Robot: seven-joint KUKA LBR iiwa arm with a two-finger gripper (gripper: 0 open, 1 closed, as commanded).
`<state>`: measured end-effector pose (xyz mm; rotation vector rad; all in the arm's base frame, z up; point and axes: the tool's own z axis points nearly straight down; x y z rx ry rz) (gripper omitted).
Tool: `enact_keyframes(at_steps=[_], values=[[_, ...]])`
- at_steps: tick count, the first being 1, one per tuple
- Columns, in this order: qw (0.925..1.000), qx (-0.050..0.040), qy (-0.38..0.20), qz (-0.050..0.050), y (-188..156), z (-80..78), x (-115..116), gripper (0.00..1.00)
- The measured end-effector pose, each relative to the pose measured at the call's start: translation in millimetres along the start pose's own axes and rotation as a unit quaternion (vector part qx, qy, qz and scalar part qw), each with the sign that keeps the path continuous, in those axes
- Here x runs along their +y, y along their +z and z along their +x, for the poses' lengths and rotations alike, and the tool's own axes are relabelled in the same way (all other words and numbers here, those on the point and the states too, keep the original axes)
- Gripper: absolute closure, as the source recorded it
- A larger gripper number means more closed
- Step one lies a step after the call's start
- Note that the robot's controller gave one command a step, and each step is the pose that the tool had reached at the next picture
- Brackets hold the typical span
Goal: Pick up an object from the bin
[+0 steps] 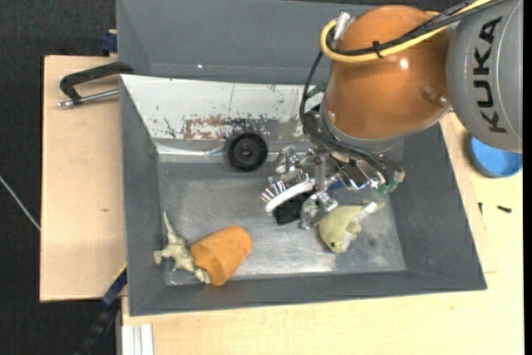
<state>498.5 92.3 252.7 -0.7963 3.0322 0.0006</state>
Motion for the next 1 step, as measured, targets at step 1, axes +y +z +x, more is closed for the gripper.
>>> enact_keyframes(at_steps=[1], values=[[0.9532, 0.0007, -0.302, -0.001, 11.2, -3.7, 3.0, 1.00]])
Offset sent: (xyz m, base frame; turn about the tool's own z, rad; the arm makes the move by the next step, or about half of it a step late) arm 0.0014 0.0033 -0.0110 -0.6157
